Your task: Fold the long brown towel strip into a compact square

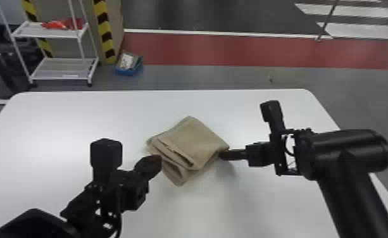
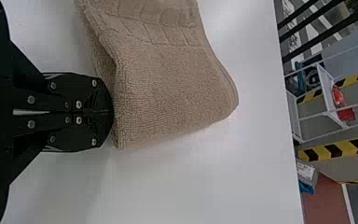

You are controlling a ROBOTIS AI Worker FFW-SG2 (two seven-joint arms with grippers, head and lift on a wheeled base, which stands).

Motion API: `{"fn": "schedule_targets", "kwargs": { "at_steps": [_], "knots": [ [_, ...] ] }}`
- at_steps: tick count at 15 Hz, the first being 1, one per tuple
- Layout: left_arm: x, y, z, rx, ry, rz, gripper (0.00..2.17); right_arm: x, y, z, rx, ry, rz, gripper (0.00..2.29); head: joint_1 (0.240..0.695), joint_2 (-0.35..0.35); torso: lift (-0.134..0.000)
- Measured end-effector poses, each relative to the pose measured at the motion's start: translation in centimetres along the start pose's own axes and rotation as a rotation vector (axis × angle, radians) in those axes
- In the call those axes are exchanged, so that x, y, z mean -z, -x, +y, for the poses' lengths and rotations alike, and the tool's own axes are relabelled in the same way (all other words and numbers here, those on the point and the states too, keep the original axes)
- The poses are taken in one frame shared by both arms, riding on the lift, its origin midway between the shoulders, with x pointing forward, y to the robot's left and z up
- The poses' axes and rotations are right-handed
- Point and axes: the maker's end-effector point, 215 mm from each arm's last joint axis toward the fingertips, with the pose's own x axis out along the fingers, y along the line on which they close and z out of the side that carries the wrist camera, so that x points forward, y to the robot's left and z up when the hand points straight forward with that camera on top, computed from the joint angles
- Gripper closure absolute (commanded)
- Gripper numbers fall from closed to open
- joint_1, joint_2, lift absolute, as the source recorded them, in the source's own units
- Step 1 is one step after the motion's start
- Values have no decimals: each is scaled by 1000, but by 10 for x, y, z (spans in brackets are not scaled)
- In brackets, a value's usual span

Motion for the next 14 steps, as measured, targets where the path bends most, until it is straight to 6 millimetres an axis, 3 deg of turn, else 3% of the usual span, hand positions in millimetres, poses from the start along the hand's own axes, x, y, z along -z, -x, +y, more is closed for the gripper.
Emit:
{"fn": "schedule_targets", "kwargs": {
  "at_steps": [3, 6, 7, 9, 11, 14],
  "knots": [
    [-10, 15, 5, -4, -1, -9, 2142, -33, -11, -14, 31, 26, -24, 2125, 695, -55, -125],
    [-7, 16, 15, -22, -7, -2, 2142, -77, -19, -17, 34, 78, -98, 2125, 695, -33, -125],
    [-2, 12, 20, -29, -8, 8, 2142, -84, -19, -15, 22, 86, -117, 2125, 695, -27, -125],
    [8, 2, 28, -42, -4, 19, 2142, -80, -14, -10, -19, 58, -143, 2125, 695, -20, -125],
    [13, -10, 39, -57, -4, 11, 2142, -71, 13, -18, -61, -32, -187, 2121, 695, -30, -125],
    [9, -25, 55, -82, -19, -29, 2142, -65, 74, -60, -13, -123, -301, 1905, 695, -95, -125]
  ]
}}
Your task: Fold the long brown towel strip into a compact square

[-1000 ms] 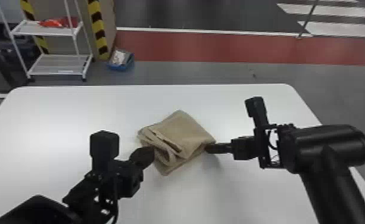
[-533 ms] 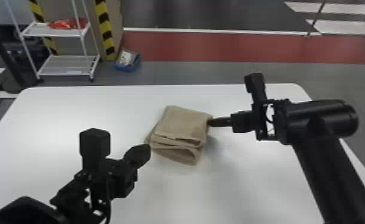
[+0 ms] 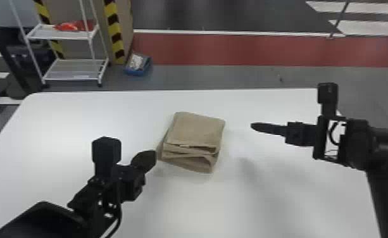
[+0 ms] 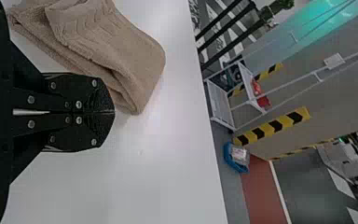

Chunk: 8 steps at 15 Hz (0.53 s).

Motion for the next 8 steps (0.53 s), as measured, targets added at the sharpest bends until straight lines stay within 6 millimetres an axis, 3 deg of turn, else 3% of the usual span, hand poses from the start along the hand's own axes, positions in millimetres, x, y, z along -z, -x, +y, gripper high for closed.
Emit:
{"fn": "schedule_targets", "kwargs": {
  "at_steps": [4, 8],
  "knots": [
    [-19, -13, 20, -24, -9, -101, 2142, -22, 86, -63, 111, 20, -191, 1922, 695, -175, -125],
    [-21, -23, 34, -30, -26, -138, 2142, 0, 177, -110, 154, -27, -337, 1926, 695, -262, -125]
  ]
}}
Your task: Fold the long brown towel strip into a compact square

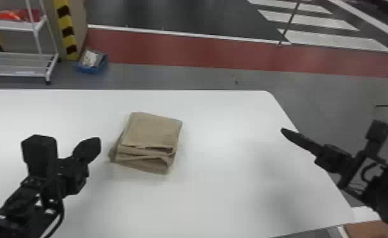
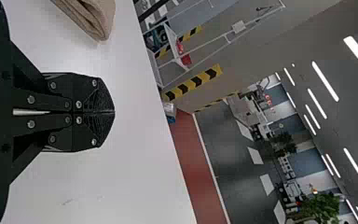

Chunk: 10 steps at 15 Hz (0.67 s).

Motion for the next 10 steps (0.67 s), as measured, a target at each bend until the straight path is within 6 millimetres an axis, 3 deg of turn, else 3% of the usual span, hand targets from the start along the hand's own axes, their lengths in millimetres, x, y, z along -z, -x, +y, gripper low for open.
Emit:
{"fn": "schedule_targets", "kwargs": {
  "at_steps": [2, 4, 6, 10],
  "knots": [
    [7, -4, -3, 14, -1, 13, 2142, 4, 26, -14, 15, -21, -21, 1929, 695, -307, -125],
    [18, -7, -14, 31, -3, 32, 2142, 7, 37, -18, 18, -33, -27, 1929, 695, -326, -125],
    [22, -8, -28, 49, 0, 38, 2142, 11, 35, -15, 10, -35, -21, 1929, 695, -337, -125],
    [30, -2, -50, 75, 8, 33, 2142, 18, 13, 5, -29, -17, -4, 1929, 695, -335, -125]
  ]
}}
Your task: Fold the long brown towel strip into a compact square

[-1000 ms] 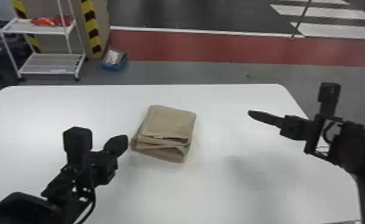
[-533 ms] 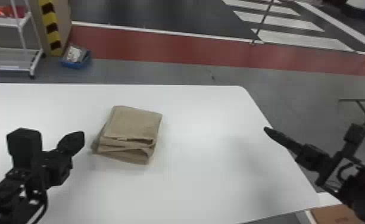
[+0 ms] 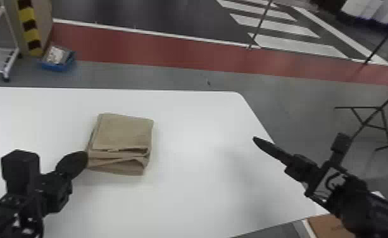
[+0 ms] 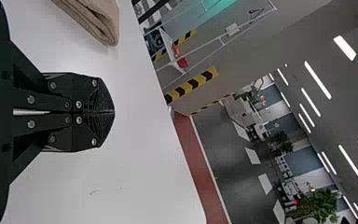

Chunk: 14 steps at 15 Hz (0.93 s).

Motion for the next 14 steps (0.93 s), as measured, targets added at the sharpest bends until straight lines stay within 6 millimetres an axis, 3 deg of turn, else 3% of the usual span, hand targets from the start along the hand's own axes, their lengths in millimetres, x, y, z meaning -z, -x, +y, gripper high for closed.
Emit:
{"fn": "schedule_targets", "kwargs": {
  "at_steps": [8, 11, 14],
  "knots": [
    [7, 14, -43, 52, 20, 32, 2142, -1, -55, 45, -71, 54, 38, 1929, 695, -305, -125],
    [6, 14, -42, 48, 25, 42, 2142, 2, -94, 81, -106, 102, 65, 1929, 695, -266, -125],
    [-1, 21, -31, 29, 43, 45, 2142, 11, -151, 135, -163, 193, 97, 1929, 695, -171, -125]
  ]
}}
